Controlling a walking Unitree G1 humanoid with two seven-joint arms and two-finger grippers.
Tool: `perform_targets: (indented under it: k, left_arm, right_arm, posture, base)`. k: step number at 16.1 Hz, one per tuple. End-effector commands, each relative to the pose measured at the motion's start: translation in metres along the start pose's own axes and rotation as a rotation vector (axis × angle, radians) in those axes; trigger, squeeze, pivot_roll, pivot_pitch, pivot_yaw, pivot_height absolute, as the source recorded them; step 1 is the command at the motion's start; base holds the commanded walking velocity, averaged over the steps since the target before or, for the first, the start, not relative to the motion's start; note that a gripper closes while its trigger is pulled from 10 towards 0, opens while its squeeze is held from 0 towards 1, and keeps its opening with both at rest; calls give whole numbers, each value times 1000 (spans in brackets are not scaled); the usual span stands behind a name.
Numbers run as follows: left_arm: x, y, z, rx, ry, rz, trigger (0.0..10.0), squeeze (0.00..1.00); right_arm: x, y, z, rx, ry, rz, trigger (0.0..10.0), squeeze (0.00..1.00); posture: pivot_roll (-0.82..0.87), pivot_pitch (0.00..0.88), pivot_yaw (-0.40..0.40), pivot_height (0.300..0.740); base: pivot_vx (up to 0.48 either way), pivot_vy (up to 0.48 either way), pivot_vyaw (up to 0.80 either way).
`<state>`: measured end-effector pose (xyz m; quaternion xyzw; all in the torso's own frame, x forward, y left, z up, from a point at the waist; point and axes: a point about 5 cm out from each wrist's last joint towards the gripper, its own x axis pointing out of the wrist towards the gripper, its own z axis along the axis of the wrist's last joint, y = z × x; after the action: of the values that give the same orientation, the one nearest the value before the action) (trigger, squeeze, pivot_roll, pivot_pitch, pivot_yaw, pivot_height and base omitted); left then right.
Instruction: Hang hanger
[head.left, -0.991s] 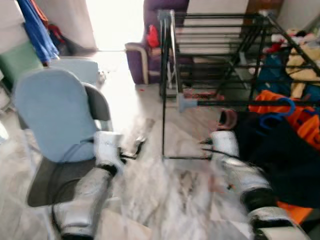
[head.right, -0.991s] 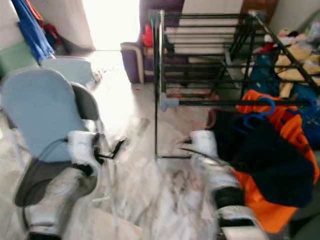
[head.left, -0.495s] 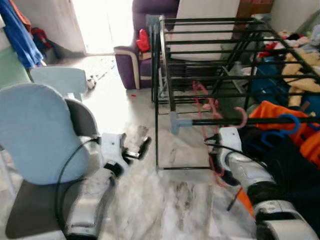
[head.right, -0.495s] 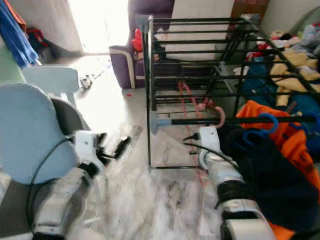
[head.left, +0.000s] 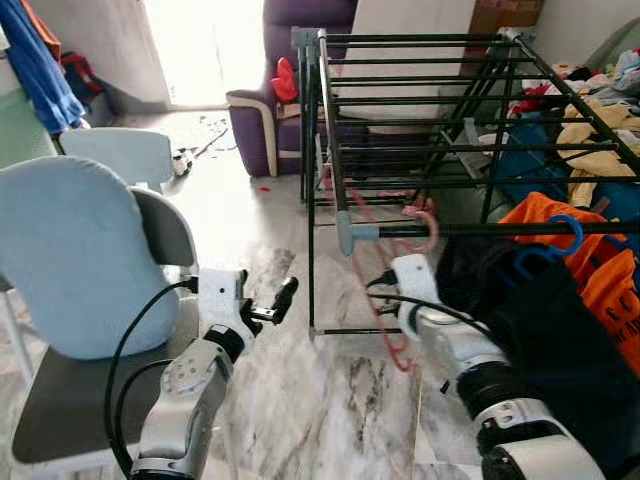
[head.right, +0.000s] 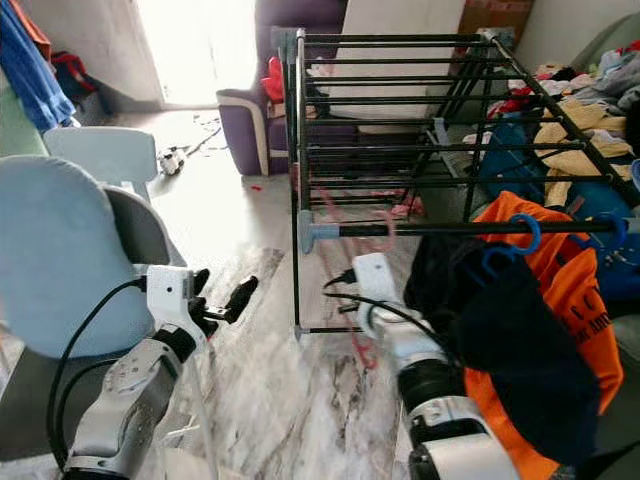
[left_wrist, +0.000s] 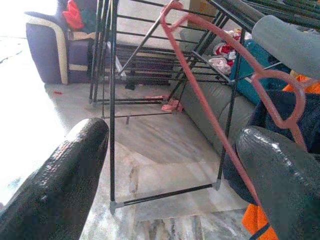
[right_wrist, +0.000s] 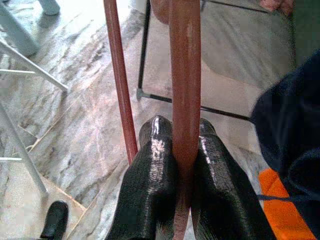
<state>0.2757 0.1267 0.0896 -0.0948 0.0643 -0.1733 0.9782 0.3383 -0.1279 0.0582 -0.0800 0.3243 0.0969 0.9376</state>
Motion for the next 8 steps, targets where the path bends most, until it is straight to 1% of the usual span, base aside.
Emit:
perform_targets:
  k: [1, 2, 4, 7, 8]
  left_arm:
    - [0, 0, 3, 10, -5, -5, 10000, 0]
    - [0, -1, 2, 10, 1, -6, 10000, 0]
    - [1, -4, 1, 7, 11, -25, 10000, 0]
    - [2, -6, 0, 9, 23, -40, 10000, 0]
    - [2, -9, -1, 13, 32, -57, 10000, 0]
  right_arm:
    - [-1, 1, 7, -19, -20, -4, 10000, 0]
    - [0, 4, 7, -19, -11, -5, 10000, 0]
    - [2, 11, 14, -49, -9, -19, 10000, 0]
    - [3, 23, 25, -55, -20, 10, 10000, 0]
    - [4, 29, 29, -96, 3, -2, 10000, 0]
  posture:
    - [-43, 0, -12, 740]
    - [-43, 0, -12, 740]
    - [-44, 0, -12, 740]
    - [-42, 0, -14, 740]
    - [-40, 0, -17, 740]
  base:
    - [0, 0, 0]
    - [0, 0, 0]
    - [0, 0, 0]
    - [0, 0, 0]
    - [0, 0, 0]
